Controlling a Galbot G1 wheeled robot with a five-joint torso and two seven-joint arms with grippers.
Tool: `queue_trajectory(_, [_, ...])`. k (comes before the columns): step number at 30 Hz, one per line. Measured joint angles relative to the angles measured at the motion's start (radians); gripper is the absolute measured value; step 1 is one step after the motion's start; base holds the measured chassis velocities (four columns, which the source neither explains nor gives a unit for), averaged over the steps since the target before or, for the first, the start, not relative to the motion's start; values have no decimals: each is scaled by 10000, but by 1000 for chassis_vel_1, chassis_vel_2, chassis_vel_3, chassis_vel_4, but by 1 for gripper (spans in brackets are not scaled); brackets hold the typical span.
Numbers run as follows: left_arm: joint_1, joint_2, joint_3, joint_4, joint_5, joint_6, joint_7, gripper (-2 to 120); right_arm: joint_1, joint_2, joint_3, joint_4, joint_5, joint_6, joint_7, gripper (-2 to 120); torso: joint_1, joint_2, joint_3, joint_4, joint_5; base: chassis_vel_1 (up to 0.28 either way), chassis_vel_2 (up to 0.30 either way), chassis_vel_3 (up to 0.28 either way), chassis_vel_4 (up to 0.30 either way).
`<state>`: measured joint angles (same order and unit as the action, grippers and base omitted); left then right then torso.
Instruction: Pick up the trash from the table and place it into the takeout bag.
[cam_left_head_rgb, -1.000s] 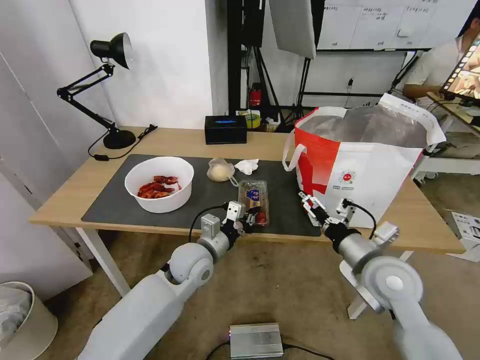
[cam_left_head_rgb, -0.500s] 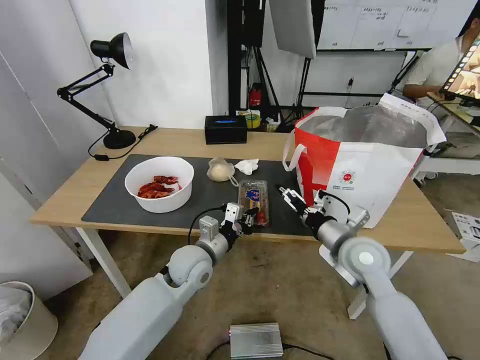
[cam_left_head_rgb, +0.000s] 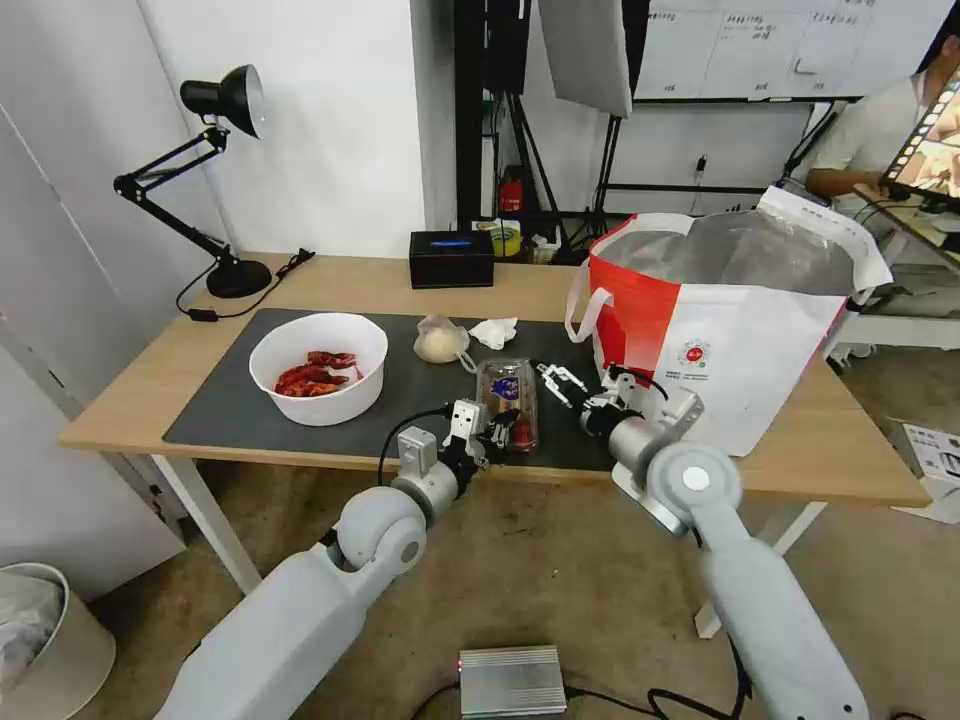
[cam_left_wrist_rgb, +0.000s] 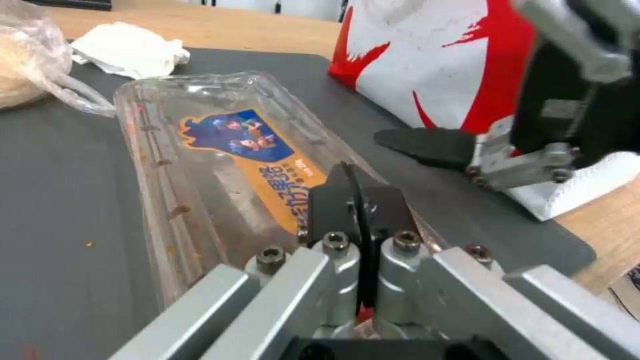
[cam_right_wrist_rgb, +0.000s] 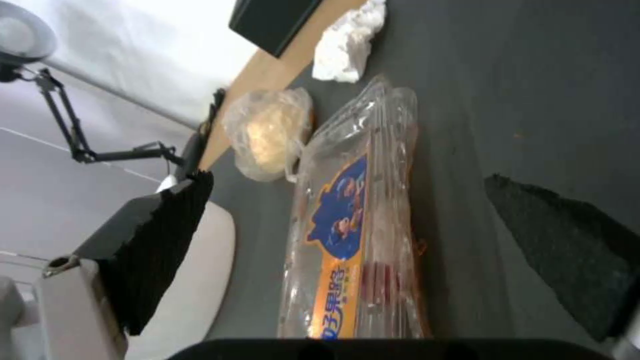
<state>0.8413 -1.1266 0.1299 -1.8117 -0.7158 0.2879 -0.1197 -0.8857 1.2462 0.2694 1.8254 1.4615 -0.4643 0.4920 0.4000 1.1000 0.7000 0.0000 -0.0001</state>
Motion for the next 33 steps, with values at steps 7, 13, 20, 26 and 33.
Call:
queue_trajectory(7, [-2,-30,-19,-1,-12,0,-9,0,340,203,-164,-310,162,-377,427,100,0,0,0,0,0,0,0,0,0])
queue_trajectory(13, [-4,-58,-18,7,-43,-2,-12,0,721,310,-263,-691,327,-647,756,100,0,0,0,0,0,0,0,0,0])
queue_trajectory(20, [-6,-92,-18,13,-53,-7,-41,0,1099,382,-395,-974,470,-896,1138,100,0,0,0,0,1,0,0,0,0])
queue_trajectory(26, [9,-117,-18,8,-83,-11,-49,0,1288,472,-452,-1087,661,-1048,1480,100,0,0,0,0,1,0,0,0,0])
queue_trajectory(33, [22,-159,-21,13,-89,-15,-61,0,1466,554,-536,-1261,782,-1158,1587,100,0,0,0,0,0,0,0,0,0])
